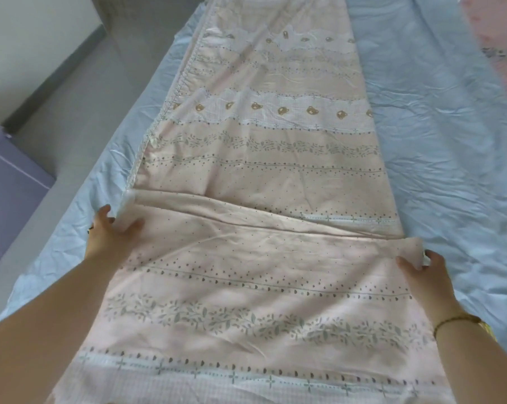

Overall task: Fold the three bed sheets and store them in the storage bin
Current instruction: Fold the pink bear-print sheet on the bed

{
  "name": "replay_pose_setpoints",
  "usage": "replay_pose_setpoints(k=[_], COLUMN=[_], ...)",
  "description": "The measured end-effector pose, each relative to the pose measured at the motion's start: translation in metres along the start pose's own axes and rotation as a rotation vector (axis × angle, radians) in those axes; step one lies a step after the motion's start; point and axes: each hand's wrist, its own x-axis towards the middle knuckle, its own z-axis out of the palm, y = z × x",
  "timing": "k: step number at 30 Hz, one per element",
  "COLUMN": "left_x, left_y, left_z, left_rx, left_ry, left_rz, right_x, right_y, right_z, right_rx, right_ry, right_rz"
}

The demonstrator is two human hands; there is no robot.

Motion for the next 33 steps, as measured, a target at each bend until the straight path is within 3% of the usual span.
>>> replay_pose_setpoints(k=[2, 6, 14, 16, 19, 22, 24, 29, 33], left_x=[0.016, 0.025, 0.010, 0.001, -0.014, -0.018, -0.016, -0.005, 0.013], left_y=[0.016, 0.016, -0.012, -0.022, -0.040, -0.055, -0.064, -0.091, -0.139], left_z=[0.008, 0.011, 0.013, 0.003, -0.011, -0.020, -0.026, -0.056, -0.079], left_rx=[-0.056, 0.002, 0.039, 0.037, 0.044, -0.005, -0.055, -0.014, -0.007], left_ry=[0.051, 0.172, 0.028, 0.002, -0.044, -0.088, -0.148, -0.360, -0.596], left_rz=[-0.067, -0.003, -0.058, -0.079, -0.070, -0.092, -0.128, -0.002, 0.091], right_x=[0.015, 0.022, -0.004, -0.028, -0.076, -0.137, -0.173, -0.238, -0.267], right_y=[-0.007, -0.019, 0.008, 0.006, -0.001, -0.012, -0.026, -0.081, -0.110], right_z=[0.002, 0.001, 0.038, 0.055, 0.099, 0.153, 0.185, 0.261, 0.307], right_rx=[-0.092, -0.197, -0.360, -0.323, -0.320, -0.353, -0.385, -0.417, -0.587], right_ry=[0.018, 0.226, 0.221, 0.269, 0.239, 0.051, -0.039, -0.048, -0.110], right_rz=[-0.054, -0.190, -0.131, -0.247, -0.602, -0.919, -0.977, -0.872, -0.526])
